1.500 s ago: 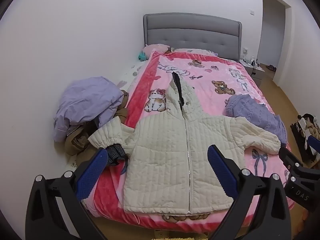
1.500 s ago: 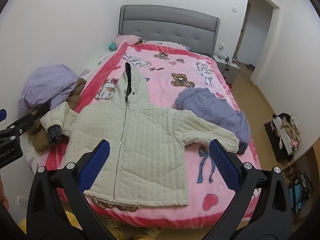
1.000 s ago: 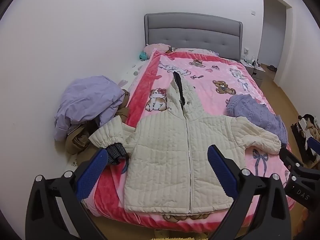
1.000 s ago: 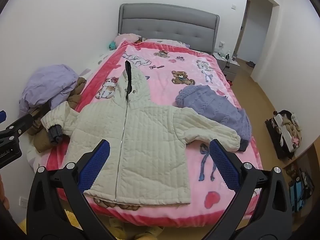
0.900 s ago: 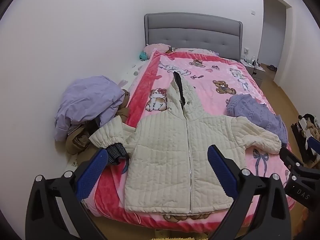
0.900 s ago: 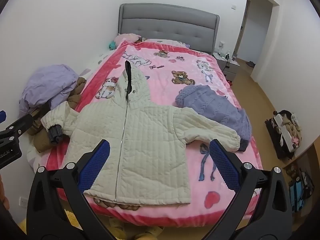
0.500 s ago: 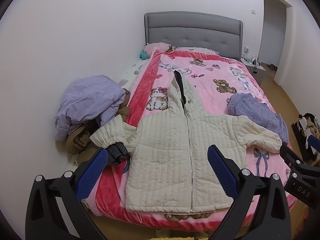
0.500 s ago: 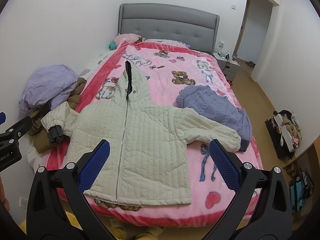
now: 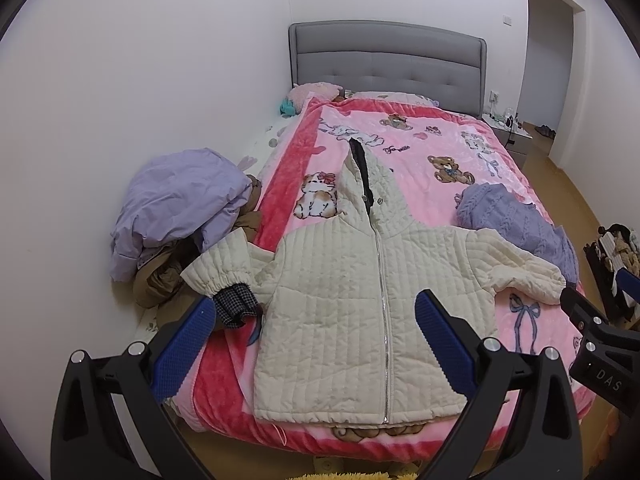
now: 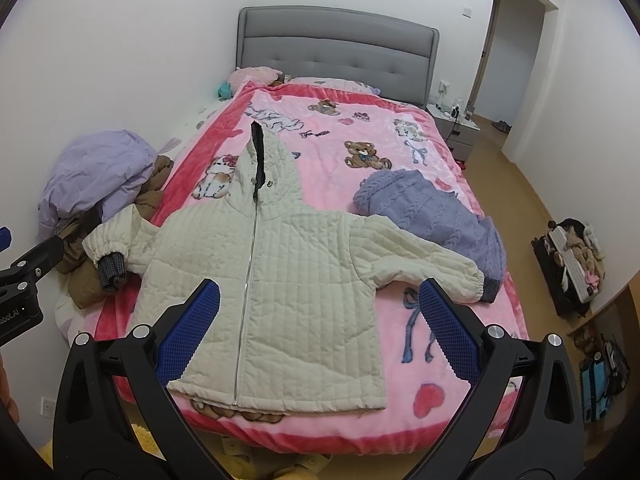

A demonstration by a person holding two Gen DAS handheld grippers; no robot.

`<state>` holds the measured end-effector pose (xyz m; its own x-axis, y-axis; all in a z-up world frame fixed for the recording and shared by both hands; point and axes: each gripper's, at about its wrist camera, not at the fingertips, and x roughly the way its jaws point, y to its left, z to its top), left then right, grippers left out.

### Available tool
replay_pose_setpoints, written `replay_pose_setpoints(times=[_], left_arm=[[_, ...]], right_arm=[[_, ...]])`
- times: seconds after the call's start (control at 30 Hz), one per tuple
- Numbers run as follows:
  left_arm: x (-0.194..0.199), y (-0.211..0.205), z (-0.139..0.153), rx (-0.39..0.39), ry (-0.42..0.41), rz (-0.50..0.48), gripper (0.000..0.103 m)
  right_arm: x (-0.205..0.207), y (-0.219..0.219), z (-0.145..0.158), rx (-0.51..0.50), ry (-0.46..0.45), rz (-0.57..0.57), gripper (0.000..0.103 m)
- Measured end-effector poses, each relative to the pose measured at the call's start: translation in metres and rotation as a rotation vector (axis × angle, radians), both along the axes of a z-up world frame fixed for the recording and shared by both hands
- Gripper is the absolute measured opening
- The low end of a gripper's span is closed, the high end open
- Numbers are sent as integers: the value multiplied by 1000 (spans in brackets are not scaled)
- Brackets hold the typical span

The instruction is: Fold large clothes

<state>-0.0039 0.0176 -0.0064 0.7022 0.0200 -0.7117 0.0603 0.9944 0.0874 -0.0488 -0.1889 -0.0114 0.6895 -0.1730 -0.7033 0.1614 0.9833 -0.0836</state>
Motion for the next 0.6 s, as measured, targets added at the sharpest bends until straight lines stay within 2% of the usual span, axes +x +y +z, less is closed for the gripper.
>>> replay_pose_setpoints(times=[0.6], left_arm=[[4, 5, -4, -4, 16, 0, 98]], right_arm=[[6, 2, -2, 1, 9, -2, 95]])
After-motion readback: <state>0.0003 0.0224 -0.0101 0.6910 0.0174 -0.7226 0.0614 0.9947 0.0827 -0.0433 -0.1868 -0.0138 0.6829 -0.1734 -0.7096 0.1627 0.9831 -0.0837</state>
